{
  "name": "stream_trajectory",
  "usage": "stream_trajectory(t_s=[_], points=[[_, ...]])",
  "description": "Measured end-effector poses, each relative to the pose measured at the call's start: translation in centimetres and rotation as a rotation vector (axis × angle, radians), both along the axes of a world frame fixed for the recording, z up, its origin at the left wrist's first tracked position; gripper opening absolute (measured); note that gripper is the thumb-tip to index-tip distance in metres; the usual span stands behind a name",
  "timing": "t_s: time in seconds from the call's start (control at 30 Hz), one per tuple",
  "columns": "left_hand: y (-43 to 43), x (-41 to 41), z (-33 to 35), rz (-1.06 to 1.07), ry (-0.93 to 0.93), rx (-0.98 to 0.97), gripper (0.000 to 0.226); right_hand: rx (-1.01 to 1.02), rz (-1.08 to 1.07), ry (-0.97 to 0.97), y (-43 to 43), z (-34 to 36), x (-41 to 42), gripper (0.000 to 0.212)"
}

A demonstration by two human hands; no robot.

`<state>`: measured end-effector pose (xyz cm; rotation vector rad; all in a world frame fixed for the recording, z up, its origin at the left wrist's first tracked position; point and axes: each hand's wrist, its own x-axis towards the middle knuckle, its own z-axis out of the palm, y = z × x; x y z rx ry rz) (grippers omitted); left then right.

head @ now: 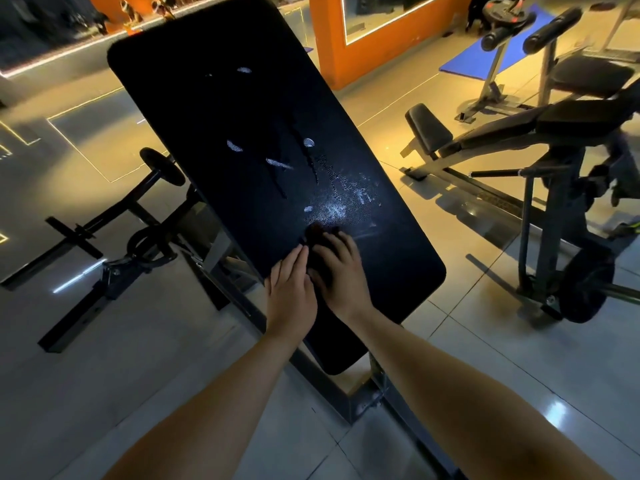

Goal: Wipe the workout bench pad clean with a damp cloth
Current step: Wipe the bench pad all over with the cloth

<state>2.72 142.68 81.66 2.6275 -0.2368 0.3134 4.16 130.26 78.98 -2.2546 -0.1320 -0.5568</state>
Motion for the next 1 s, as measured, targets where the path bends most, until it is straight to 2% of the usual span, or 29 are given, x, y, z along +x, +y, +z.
stream_trajectory(t_s=[0.07,0.13,0.2,0.27,0.33,0.37,0.43,0.5,0.57,0.63,0.7,0.77,0.83,0.9,1.0], points=[[-0.7,0.1,-0.3,-0.007,-0.001,0.053,0.054,-0.049,0.067,-0.045,-1.3,-0.1,0.7,0.032],[-0.8,-0.2,-0.9,-0.034,0.008,0.095,0.056,-0.067,0.043,-0.053,-3.5,-0.1,1.5,0.03],[-0.3,-0.4,-1.7,-0.064,0.008,0.132,0.058,0.028,-0.163,0.045,-5.8,-0.1,2.2,0.035],[0.3,-0.6,-2.0,-0.084,-0.012,0.146,0.059,0.24,-0.424,0.187,-7.2,0.5,2.6,0.042],[0.4,-0.6,-2.1,-0.097,-0.01,0.117,0.06,0.366,-0.508,0.249,-6.3,0.8,2.4,0.05],[0.3,-0.5,-2.1,-0.094,-0.005,0.083,0.06,0.34,-0.454,0.222,-5.2,1.0,2.0,0.054],[0.2,-0.4,-1.8,-0.062,-0.01,-0.01,0.058,0.135,-0.2,0.064,-2.4,0.8,0.9,0.061],[0.1,0.0,-1.6,-0.014,-0.047,-0.081,0.059,-0.071,0.04,-0.047,-0.7,0.0,-0.1,0.06],[0.0,0.2,-1.5,0.001,-0.059,-0.074,0.062,-0.148,0.158,-0.104,-1.9,-0.3,0.4,0.056],[0.0,0.2,-1.6,-0.023,-0.058,-0.028,0.063,-0.169,0.143,-0.106,-4.3,-0.4,1.4,0.054],[0.1,0.0,-1.8,-0.046,-0.043,0.003,0.063,-0.063,-0.071,-0.024,-6.8,-0.5,2.4,0.051],[0.2,-0.2,-1.9,-0.063,-0.022,0.007,0.065,0.129,-0.339,0.119,-8.2,-0.4,3.2,0.055],[0.4,-0.3,-1.8,-0.079,-0.012,-0.018,0.064,0.24,-0.464,0.184,-7.0,0.0,3.1,0.055],[0.4,-0.1,-1.9,-0.072,-0.023,-0.067,0.062,0.204,-0.363,0.142,-4.0,0.3,2.0,0.056],[0.5,0.1,-2.1,-0.047,-0.055,-0.108,0.065,0.024,0.016,-0.012,0.7,0.3,-0.3,0.049]])
